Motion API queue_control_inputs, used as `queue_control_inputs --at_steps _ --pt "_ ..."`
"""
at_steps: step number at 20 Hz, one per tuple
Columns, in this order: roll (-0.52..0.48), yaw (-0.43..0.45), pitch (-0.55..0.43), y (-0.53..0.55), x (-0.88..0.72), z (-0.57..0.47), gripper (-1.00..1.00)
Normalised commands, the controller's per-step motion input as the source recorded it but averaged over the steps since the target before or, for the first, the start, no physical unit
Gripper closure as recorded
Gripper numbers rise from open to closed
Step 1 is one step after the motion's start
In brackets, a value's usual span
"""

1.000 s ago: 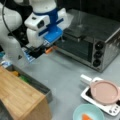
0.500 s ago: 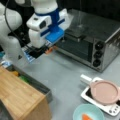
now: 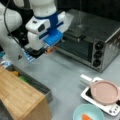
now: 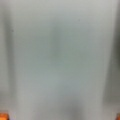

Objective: Open the drawer. Pick up the carrot. Put the carrots in the drawer.

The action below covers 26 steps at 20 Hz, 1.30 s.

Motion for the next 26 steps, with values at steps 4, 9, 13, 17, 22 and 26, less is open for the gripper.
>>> queue_control_inputs --at_steps 4,9,13,17,22,26 --pt "0.01 0.067 -0.17 -0.19 -0.4 -0.22 -1.0" --pt "0.002 0.091 -0.198 -0.18 -0.41 -0.2 -1.0" --pt "-0.004 0.107 -0.21 -0.22 -0.35 -0.19 -1.0" --pt "-0.011 0.124 -0.204 -0.3 -0.22 -0.18 -1.0" --pt "-0.005 0.143 -0.181 -0.4 -0.12 -0.19 -1.0" --pt "0.0 0.141 -0.139 -0.39 -0.02 -0.15 -1.0"
